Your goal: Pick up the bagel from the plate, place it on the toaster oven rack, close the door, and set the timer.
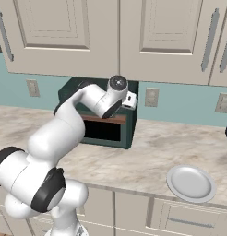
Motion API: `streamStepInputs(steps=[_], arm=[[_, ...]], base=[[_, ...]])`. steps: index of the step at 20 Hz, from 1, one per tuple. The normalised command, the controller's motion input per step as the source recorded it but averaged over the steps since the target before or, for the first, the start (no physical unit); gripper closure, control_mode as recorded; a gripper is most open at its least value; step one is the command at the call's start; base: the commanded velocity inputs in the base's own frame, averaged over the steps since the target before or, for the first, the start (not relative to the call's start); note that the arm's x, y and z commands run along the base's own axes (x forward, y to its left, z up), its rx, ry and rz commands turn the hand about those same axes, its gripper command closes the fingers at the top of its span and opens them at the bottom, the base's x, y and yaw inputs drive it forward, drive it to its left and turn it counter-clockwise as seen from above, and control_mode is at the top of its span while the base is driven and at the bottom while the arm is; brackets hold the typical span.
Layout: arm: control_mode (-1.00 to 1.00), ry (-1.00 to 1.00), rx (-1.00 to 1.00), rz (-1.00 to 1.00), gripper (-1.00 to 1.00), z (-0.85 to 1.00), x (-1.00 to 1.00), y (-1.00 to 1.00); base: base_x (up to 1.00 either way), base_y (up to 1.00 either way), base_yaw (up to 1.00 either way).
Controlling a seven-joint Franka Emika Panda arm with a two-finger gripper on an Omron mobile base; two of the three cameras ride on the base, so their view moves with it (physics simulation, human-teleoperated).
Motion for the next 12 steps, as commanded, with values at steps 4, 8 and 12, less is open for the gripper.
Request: streamStepInputs(steps=[4,8,12], arm=[[-1.0,0.0,0.23,-0.09,1.0,-0.22,0.0,0.04],[-1.0,0.0,0.37,-0.19,1.0,-0.22,0.0,0.0],[-1.0,0.0,0.39,-0.22,1.0,-0.17,0.0,0.03]], base=[[0.0,0.0,0.0],[0.0,0.0,0.0],[0.0,0.0,0.0]])
